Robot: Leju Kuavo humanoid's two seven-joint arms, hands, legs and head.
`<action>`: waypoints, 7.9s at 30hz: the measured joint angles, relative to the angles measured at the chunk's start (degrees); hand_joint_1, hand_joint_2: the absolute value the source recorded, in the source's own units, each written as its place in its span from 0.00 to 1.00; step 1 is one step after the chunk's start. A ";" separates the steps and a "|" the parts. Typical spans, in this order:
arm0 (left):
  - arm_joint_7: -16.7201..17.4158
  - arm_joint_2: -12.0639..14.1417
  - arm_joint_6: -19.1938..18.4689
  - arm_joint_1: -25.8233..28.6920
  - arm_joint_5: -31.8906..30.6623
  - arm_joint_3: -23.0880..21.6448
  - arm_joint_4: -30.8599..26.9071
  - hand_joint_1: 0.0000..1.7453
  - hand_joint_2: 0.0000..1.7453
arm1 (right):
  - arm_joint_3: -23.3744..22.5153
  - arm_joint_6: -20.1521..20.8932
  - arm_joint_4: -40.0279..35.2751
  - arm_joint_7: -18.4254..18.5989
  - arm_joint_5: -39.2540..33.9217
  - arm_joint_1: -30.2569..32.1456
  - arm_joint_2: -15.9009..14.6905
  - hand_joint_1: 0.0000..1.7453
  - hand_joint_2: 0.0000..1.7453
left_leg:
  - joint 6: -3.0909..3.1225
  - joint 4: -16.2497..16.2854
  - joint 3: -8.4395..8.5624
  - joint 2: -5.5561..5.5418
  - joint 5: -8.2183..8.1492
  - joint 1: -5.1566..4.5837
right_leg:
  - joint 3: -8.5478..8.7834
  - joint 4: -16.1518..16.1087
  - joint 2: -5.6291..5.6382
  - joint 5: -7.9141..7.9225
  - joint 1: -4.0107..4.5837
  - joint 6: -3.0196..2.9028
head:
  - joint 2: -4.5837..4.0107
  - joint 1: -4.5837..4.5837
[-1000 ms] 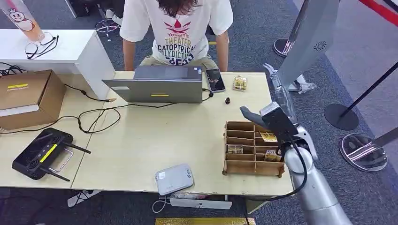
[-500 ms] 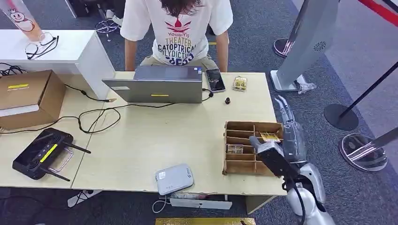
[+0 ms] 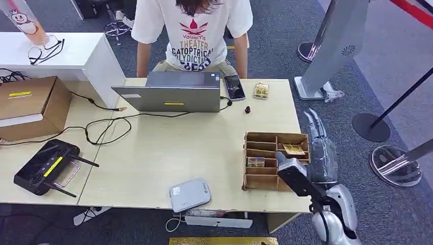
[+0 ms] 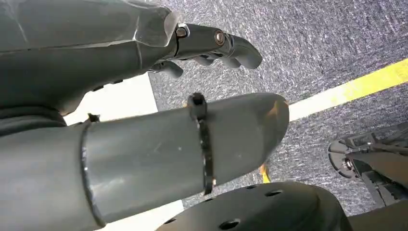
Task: Pass the card to the sensor for recognition and then transmit it.
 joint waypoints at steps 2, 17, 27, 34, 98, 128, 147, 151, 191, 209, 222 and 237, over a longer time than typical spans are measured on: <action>0.04 0.00 -0.02 -0.05 0.15 0.00 0.00 0.00 0.00 | 0.00 -0.35 0.00 0.41 1.16 -0.01 0.28 0.31 1.00 | 0.00 0.00 0.00 0.00 0.00 0.00 | 0.00 0.00 0.00 0.00 0.00 0.00 | 0.00 0.00; 0.04 0.09 -0.63 -0.03 0.94 0.02 0.00 0.00 0.00 | 0.00 -0.33 1.73 1.57 3.41 -0.37 1.62 0.31 1.00 | 0.00 0.00 -0.01 0.00 0.00 0.00 | 0.01 0.00 -0.01 0.00 0.00 0.00 | 0.00 0.00; 0.46 0.11 -0.81 -0.04 1.01 0.02 0.00 0.00 0.00 | -0.04 0.20 2.60 2.49 3.52 0.17 1.77 0.39 1.00 | 0.00 0.00 0.00 0.00 0.00 0.00 | 0.01 0.00 -0.01 0.00 0.00 0.00 | 0.00 0.00; 0.46 0.11 -0.76 0.02 1.16 0.07 0.00 0.00 0.00 | -0.20 0.66 3.26 3.60 4.02 0.92 2.38 0.45 1.00 | 0.00 0.00 -0.01 0.00 0.00 0.00 | 0.01 0.00 -0.01 0.00 0.00 0.00 | 0.00 0.00; 0.37 1.11 -1.62 0.18 1.14 0.07 0.00 0.00 0.00 | -2.65 -0.22 14.82 -0.02 -2.89 -0.19 0.72 0.54 1.00 | 0.00 0.00 -0.01 0.00 0.00 0.00 | 0.01 0.00 -0.01 0.00 0.00 0.00 | 0.00 -0.02; -0.13 1.40 -1.12 0.21 1.62 0.07 0.00 0.00 0.00 | -1.81 -0.92 15.56 0.15 -3.63 0.00 -0.18 0.73 1.00 | 0.00 0.00 -0.01 0.00 0.00 0.00 | 0.00 0.00 -0.01 0.00 0.00 0.00 | 0.00 0.00; -0.28 1.40 -0.81 0.14 1.88 0.09 0.00 0.00 0.00 | -0.79 -2.12 14.29 0.81 -1.73 0.97 -1.29 0.20 1.00 | 0.00 0.00 -0.01 0.00 0.00 0.00 | 0.01 0.00 -0.01 0.00 0.00 0.00 | 0.00 0.00; -0.26 1.38 -0.74 0.10 1.88 0.09 0.00 0.00 0.00 | -0.57 -2.18 14.27 0.83 -1.64 0.82 -1.29 0.12 1.00 | 0.00 0.00 -0.01 0.00 0.00 0.00 | 0.01 0.00 -0.01 0.00 0.00 0.00 | 0.00 0.00; -1.31 1.49 -0.98 0.35 2.69 1.16 0.00 0.00 0.00 | 3.43 -5.05 14.01 2.75 4.13 -2.61 -2.69 0.34 1.00 | 0.00 0.00 -0.02 -0.01 0.00 0.00 | 0.01 0.00 -0.02 0.00 0.00 0.00 | 0.00 0.00; -1.31 1.46 -0.59 0.41 3.39 1.99 0.00 0.00 0.00 | 3.52 -6.62 16.87 3.89 8.68 -3.39 -3.04 0.38 1.00 | 0.01 0.00 -0.02 -0.01 0.00 0.00 | 0.01 0.00 -0.02 0.00 -0.01 0.00 | 0.00 -0.02; -1.29 1.40 -0.52 0.37 2.91 2.47 0.00 0.00 0.00 | 3.56 -7.43 18.40 4.39 8.72 -3.82 -4.09 0.43 1.00 | 0.00 0.00 -0.01 0.00 0.00 -0.01 | 0.01 0.00 -0.01 0.00 -0.01 0.00 | 0.00 0.00; -0.42 1.31 -0.50 0.25 2.23 2.47 0.00 0.00 0.00 | 2.60 -7.56 18.38 5.62 8.85 -2.55 -4.39 0.40 1.00 | 0.01 0.00 0.00 0.00 0.00 -0.01 | 0.01 0.00 -0.01 0.00 -0.01 0.00 | 0.00 -0.02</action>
